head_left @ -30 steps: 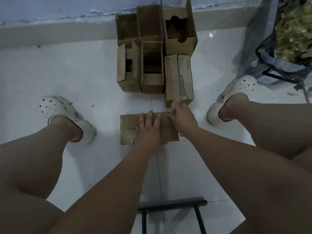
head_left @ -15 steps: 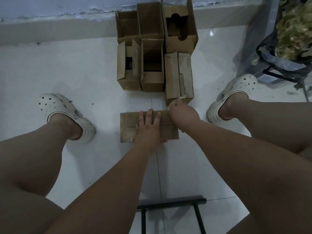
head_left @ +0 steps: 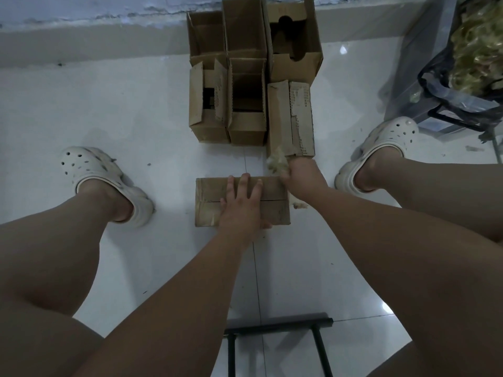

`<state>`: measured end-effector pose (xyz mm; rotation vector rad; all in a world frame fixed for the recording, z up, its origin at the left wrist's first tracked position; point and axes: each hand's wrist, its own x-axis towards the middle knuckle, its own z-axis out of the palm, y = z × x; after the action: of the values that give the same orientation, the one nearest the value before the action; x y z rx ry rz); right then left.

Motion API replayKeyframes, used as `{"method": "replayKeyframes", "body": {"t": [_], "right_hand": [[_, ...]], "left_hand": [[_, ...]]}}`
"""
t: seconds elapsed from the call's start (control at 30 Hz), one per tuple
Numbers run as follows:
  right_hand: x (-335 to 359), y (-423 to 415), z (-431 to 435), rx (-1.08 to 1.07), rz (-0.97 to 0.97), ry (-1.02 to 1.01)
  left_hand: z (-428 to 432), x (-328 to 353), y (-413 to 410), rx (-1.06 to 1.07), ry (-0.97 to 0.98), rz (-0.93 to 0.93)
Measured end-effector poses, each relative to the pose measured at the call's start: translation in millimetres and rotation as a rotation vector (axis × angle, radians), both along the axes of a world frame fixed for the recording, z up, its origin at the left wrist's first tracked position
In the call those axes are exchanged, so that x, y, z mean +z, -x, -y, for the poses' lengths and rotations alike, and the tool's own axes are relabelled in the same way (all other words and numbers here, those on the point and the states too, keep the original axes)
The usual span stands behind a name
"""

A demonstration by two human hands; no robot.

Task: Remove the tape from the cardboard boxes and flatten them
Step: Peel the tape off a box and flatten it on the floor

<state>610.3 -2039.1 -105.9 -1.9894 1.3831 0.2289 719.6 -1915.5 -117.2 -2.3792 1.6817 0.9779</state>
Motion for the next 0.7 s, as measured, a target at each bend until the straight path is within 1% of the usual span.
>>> {"method": "replayKeyframes", "body": {"t": [0.07, 0.2, 0.33, 0.4, 0.43, 0.5, 0.57, 0.63, 0.67, 0.7], "right_hand": [[-4, 6, -1, -0.148, 0.042, -0.055], [-9, 12, -7, -0.502, 0.149, -0.233], [-8, 16, -7, -0.697, 0.213, -0.488], [-11, 14, -6, -0.896, 0.314, -0.582], [-10, 13, -8, -0.944, 0.35, -0.592], [-13, 13, -9, -1.11, 0.4, -0.7], [-9, 13, -12, -1.206, 0.462, -0.742], [-7, 14, -17, -1.321, 0.585, -0.773], [-7, 15, -20, -1.329, 0.616, -0.766], [-9, 16, -24, -1.293, 0.624, -0.77]], "left_hand": [[1, 1, 0, 0.001, -0.003, -0.002], [-1, 1, -1, 0.012, -0.023, -0.02], [0, 1, -1, 0.016, -0.005, -0.028], [-1, 1, -1, 0.014, 0.006, -0.027], [-1, 1, -1, 0.012, 0.008, -0.023], [-3, 0, -2, 0.013, 0.005, -0.021], [-4, -1, -2, 0.014, 0.006, -0.022], [-3, 0, -2, 0.013, 0.012, -0.025], [-3, 0, -3, 0.014, 0.016, -0.024], [-3, 0, -3, 0.015, 0.019, -0.023]]}}
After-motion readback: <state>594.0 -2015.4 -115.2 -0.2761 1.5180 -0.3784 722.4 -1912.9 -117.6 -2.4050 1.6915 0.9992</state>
